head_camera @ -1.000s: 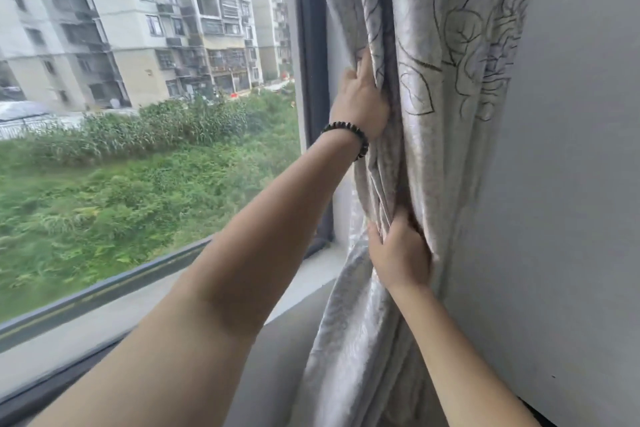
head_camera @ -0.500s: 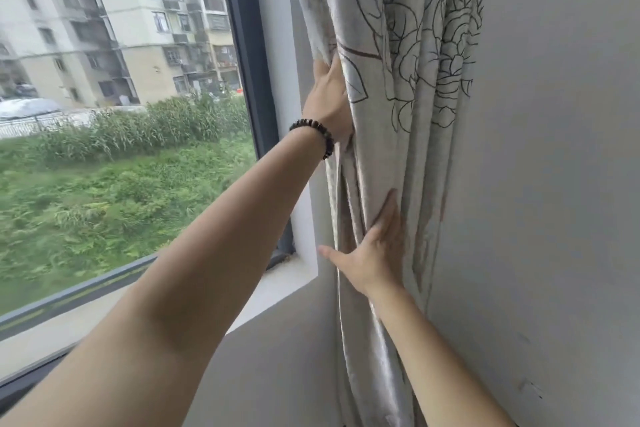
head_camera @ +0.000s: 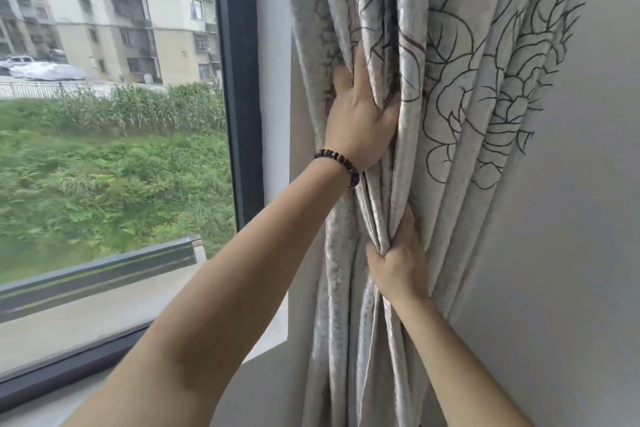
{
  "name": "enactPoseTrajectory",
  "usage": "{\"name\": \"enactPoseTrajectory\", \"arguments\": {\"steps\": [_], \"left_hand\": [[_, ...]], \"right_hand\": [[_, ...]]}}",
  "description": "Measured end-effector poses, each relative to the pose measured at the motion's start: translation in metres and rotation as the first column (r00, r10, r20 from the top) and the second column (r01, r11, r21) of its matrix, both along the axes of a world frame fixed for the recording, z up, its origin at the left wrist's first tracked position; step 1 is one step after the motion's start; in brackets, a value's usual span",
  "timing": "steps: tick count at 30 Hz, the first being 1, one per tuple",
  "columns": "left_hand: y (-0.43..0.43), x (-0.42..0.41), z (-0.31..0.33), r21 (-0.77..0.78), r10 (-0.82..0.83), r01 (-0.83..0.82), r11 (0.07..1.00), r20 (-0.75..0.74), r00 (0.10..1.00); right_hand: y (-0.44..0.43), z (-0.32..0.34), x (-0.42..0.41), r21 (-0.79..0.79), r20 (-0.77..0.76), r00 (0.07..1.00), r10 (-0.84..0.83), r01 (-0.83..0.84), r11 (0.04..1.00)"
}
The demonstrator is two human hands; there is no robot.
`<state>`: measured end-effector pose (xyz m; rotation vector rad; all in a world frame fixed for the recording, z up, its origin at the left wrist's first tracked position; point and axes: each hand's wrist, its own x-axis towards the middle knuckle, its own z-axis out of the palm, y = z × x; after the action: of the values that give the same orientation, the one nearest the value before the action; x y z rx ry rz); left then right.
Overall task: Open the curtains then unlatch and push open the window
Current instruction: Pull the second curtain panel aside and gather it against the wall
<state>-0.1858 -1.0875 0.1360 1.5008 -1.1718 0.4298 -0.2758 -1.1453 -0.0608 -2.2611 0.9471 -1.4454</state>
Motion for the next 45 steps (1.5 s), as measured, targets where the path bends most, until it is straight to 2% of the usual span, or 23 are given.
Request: {"name": "enactPoseTrajectory", "arguments": {"steps": [8,12,14,18,25,29,31,33,35,36,38,39,40,43,45], "left_hand": [[-0.063,0.002,0.001,-0.097,0.125,-0.123,0.988,0.022,0.992],[-0.096,-0.01,0.006,-0.128,0.215,-0.218,0.967,-0.039,0.976],[-0.122,-0.018,0.01,-0.152,0.21,-0.216,0.964,-0.054,0.976],[-0.198,-0.036,0.013,-0.213,0.173,-0.167,0.963,0.009,0.985],[-0.355,-0.091,0.001,-0.033,-0.004,0.006,0.999,0.07,0.998],[-0.406,-0.127,0.011,0.046,-0.075,0.072,0.996,0.074,0.994],[-0.414,-0.132,0.016,0.091,-0.062,0.056,0.994,0.063,0.996],[-0.407,-0.124,0.014,0.1,-0.073,0.073,0.992,-0.009,0.997],[-0.394,-0.102,0.005,0.082,-0.067,0.07,0.994,-0.031,0.997],[-0.387,-0.087,-0.001,0.079,-0.043,0.046,0.996,-0.035,0.998],[-0.369,-0.062,-0.009,0.086,-0.012,0.015,0.996,-0.029,1.0],[-0.361,-0.054,-0.012,0.098,-0.014,0.016,0.995,-0.024,1.0],[-0.355,-0.048,-0.014,0.114,-0.019,0.022,0.993,-0.024,1.0],[-0.336,-0.037,-0.02,0.184,-0.03,0.037,0.982,-0.041,0.999],[-0.316,-0.033,-0.022,0.231,-0.044,0.051,0.972,-0.034,0.998]], "right_hand": [[-0.064,0.0,0.024,0.124,-0.009,0.975,0.221,-0.218,0.968],[-0.093,0.006,0.02,0.215,0.016,0.93,0.367,-0.361,0.907],[-0.114,0.009,0.01,0.258,0.044,0.902,0.43,-0.426,0.867],[-0.176,0.015,-0.019,0.337,0.097,0.869,0.485,-0.487,0.805],[-0.287,0.007,-0.085,0.421,0.064,0.96,0.274,-0.275,0.865],[-0.34,0.013,-0.117,0.325,0.004,0.997,0.076,-0.074,0.943],[-0.352,0.016,-0.125,0.25,-0.043,0.998,0.035,-0.023,0.968],[-0.343,0.015,-0.129,0.207,-0.104,0.995,0.01,0.012,0.978],[-0.321,0.007,-0.131,0.087,-0.059,0.998,-0.035,0.04,0.995],[-0.306,0.002,-0.13,-0.035,-0.002,0.997,-0.071,0.071,0.997],[-0.279,0.0,-0.126,-0.313,0.109,0.988,-0.108,0.137,0.94],[-0.269,0.007,-0.121,-0.382,0.135,0.985,-0.111,0.155,0.911],[-0.26,0.017,-0.115,-0.374,0.13,0.985,-0.117,0.158,0.914],[-0.25,0.047,-0.085,-0.123,0.044,0.989,-0.143,0.147,0.981],[-0.254,0.057,-0.068,0.003,-0.011,0.993,-0.12,0.12,0.993]]}}
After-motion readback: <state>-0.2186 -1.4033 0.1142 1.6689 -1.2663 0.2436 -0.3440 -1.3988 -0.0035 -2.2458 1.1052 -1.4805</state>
